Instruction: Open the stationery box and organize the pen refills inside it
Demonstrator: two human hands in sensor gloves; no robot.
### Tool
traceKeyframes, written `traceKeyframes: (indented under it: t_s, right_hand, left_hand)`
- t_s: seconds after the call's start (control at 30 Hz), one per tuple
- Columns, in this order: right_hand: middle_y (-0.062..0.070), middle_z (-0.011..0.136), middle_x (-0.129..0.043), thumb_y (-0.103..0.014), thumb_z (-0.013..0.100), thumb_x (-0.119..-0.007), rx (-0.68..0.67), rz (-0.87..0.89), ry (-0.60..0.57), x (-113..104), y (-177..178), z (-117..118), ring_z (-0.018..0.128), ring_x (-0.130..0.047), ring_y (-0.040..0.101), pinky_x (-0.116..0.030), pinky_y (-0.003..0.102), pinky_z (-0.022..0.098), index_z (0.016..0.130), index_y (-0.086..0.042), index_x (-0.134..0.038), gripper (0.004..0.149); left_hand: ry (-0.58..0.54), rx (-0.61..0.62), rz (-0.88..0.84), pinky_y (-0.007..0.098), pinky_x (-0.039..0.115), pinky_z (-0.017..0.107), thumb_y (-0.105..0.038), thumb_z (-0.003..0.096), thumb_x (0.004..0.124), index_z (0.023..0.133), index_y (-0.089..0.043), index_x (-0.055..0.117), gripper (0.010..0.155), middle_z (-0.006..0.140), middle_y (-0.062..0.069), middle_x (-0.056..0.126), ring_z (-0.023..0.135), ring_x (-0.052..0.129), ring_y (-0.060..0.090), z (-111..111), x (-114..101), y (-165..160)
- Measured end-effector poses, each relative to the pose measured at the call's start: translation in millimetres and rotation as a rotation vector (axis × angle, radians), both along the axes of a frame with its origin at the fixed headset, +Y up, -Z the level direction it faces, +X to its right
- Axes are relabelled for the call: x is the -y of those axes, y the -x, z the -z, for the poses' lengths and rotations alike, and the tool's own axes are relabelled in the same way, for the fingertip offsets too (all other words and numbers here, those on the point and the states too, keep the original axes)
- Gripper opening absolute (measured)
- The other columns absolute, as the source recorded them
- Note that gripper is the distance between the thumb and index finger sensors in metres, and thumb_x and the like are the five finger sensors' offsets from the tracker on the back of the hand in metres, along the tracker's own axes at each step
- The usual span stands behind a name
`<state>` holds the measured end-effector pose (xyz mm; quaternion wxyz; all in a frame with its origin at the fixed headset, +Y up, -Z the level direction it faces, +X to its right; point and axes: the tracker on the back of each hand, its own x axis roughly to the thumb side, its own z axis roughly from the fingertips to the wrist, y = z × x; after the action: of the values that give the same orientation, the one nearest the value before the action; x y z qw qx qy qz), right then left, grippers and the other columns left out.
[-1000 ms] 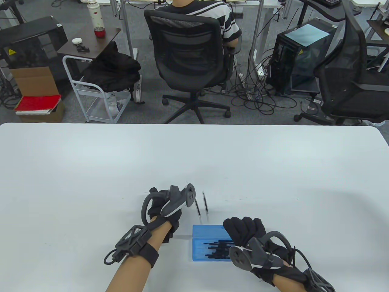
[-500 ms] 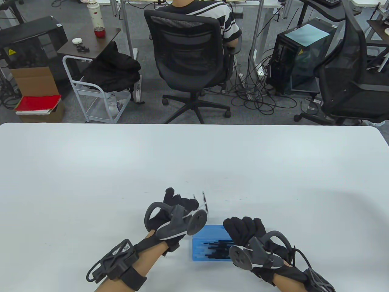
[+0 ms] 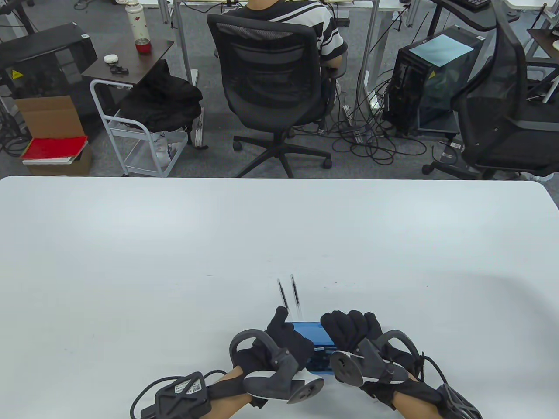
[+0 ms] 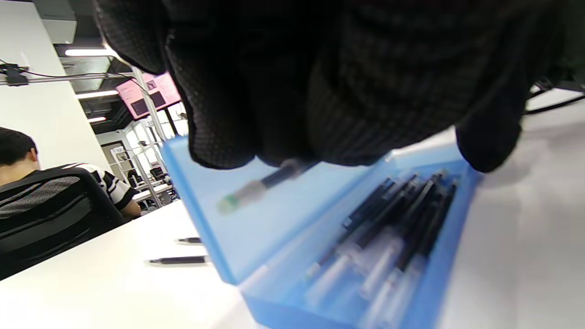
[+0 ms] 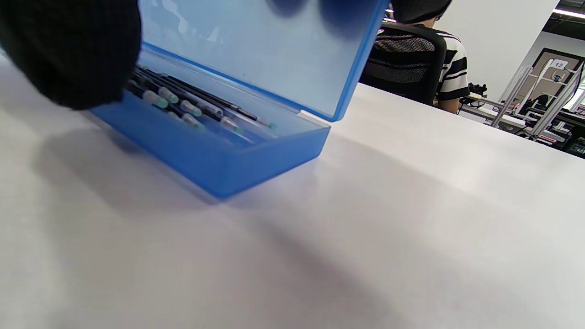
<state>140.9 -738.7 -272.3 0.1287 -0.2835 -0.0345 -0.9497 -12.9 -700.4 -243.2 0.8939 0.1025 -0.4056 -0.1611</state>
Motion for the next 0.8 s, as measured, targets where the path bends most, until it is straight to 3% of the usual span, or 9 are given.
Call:
traceKeyframes:
  t_s: [0.4,0.8]
  right_hand:
    - [0.020,0.122,-0.027,-0.058,0.035,-0.084,-0.002,0.001,0.002,0,0,1,0.106,-0.046,0.053,-0.046,0.070,0.077,0.112,-0.012,-0.003,0.121]
    - [0.020,0.122,-0.027,-0.057,0.035,-0.085,0.000,0.001,0.005,0,0,1,0.106,-0.047,0.053,-0.047,0.070,0.077,0.112,-0.011,-0.003,0.121]
  left_hand:
    - [-0.040,0.052,0.092,0.064,0.059,0.081,-0.033,0.0439,0.095,0.089,-0.022,0.083,0.048,0.081,-0.004,0.100,0.078,0.105,0.023,0,28,-20]
    - [-0.059,0.048,0.123,0.065,0.057,0.082,-0.032,0.0462,0.093,0.092,-0.023,0.080,0.048,0.085,-0.005,0.098,0.083,0.101,0.023,2,34,-26]
